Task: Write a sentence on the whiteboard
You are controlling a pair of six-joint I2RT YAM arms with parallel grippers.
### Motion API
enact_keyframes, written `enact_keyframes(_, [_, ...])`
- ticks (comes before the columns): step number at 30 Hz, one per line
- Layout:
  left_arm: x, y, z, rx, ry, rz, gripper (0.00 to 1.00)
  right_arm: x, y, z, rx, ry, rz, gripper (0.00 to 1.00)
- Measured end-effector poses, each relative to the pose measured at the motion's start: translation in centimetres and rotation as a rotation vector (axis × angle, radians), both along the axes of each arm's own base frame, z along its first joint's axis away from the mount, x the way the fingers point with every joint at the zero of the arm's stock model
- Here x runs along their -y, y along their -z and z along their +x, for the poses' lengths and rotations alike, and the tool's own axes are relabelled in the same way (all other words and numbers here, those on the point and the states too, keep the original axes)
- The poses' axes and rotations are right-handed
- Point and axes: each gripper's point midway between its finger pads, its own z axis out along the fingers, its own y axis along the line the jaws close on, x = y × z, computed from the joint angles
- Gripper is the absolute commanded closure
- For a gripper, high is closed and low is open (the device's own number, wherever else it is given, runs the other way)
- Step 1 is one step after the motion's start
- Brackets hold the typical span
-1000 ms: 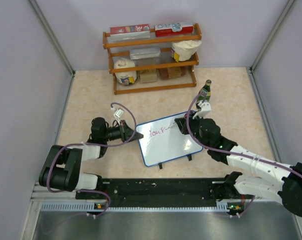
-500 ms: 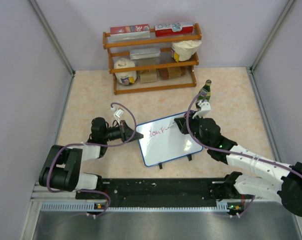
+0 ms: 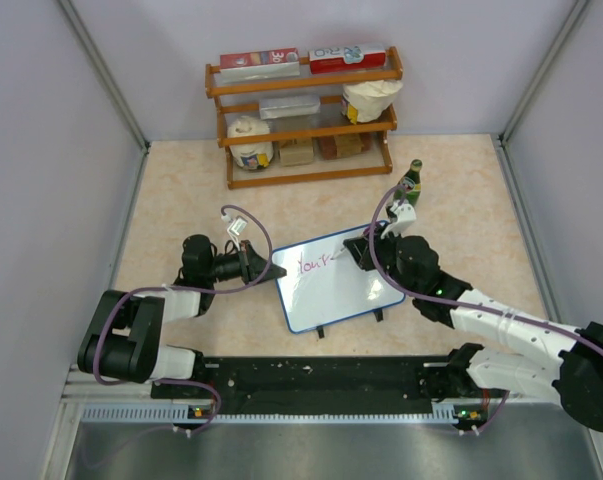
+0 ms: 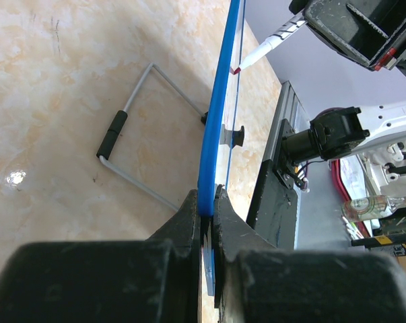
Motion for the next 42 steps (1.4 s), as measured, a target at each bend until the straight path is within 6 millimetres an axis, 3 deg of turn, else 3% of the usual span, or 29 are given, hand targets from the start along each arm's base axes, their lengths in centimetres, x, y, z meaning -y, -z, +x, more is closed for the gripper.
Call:
enact_keyframes(21, [0.0,0.0,0.0,0.0,0.0,0.0,1.0,0.2,0.4,-0.2,-0.012,0.0,-0.011,1.0])
enact_keyframes(42, [0.0,0.0,0.0,0.0,0.0,0.0,1.0,1.9,0.1,0.1,-0.002,0.054,-0.039,1.0])
